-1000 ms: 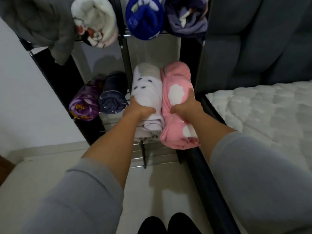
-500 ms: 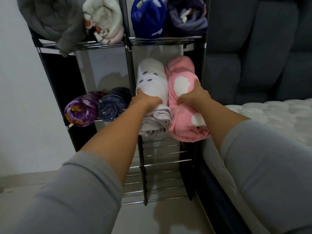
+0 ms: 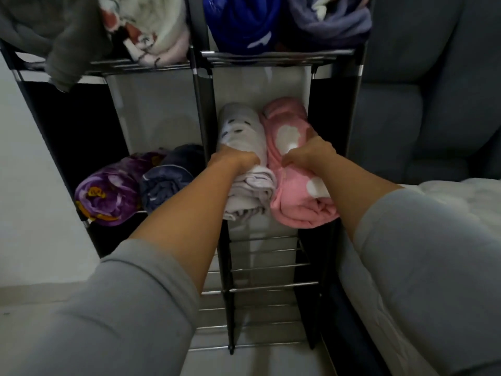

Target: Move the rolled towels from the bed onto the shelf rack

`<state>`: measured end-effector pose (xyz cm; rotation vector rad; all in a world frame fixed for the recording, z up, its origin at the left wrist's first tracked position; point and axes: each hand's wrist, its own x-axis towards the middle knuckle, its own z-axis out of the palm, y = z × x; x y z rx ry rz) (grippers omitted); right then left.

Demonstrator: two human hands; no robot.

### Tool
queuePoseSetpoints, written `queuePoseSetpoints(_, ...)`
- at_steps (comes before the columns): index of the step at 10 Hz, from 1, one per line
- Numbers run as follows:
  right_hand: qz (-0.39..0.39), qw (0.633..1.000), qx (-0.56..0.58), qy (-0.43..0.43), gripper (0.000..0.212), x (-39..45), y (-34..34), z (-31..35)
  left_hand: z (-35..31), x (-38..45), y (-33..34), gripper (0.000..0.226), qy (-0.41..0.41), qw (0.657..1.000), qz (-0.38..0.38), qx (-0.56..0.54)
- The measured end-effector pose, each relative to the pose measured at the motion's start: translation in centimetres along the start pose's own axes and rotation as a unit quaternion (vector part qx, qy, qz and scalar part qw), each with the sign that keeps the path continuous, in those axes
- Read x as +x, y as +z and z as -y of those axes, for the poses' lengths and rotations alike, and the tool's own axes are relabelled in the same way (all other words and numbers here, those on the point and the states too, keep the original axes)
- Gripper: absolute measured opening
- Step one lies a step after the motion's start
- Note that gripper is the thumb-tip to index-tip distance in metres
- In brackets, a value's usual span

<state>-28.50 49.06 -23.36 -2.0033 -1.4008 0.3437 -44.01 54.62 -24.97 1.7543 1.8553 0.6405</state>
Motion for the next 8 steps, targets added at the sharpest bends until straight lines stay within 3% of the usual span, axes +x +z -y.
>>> queuePoseSetpoints(1, 0.031, 0.999, -0.015, 0.001, 0.110, 2.3, 1.0, 0.2, 0.2, 3.4, 0.7, 0.100, -0.020, 0.999, 0.017, -0.033)
queuePoseSetpoints(3, 0.114, 0.989, -0.090, -0.025, 0.083, 6.3, 2.7, 0.1, -0.8, 5.0, 0.8, 0.053, 0.003, 0.998, 0.062, -0.019)
queuePoseSetpoints(4, 0.124, 0.986, -0.104, -0.031, 0.078, 7.0, 2.5, 0.2, -1.3, 4.8, 0.9, 0.052, 0.003, 0.994, 0.112, 0.012)
queuePoseSetpoints(5, 0.118, 0.985, -0.117, -0.042, 0.081, 6.9, 2.8, 0.3, -1.3, 4.7, 0.7, 0.056, 0.009, 0.994, 0.109, 0.025)
queuePoseSetpoints(6, 0.124, 0.983, -0.122, -0.052, 0.077, 6.0, 2.3, 0.4, -0.8, 4.7, 0.7, 0.065, 0.004, 0.997, 0.073, 0.005)
queuePoseSetpoints(7, 0.116, 0.980, -0.148, -0.061, 0.068, 4.1, 1.6, 1.0, -0.2, 2.9, 0.2, 0.066, 0.029, 0.998, -0.021, 0.052)
queuePoseSetpoints(8, 0.106, 0.982, -0.146, -0.050, 0.029, 2.0, 0.4, 1.6, -0.8, 0.2, -0.8, 0.059, 0.074, 0.994, -0.040, 0.065)
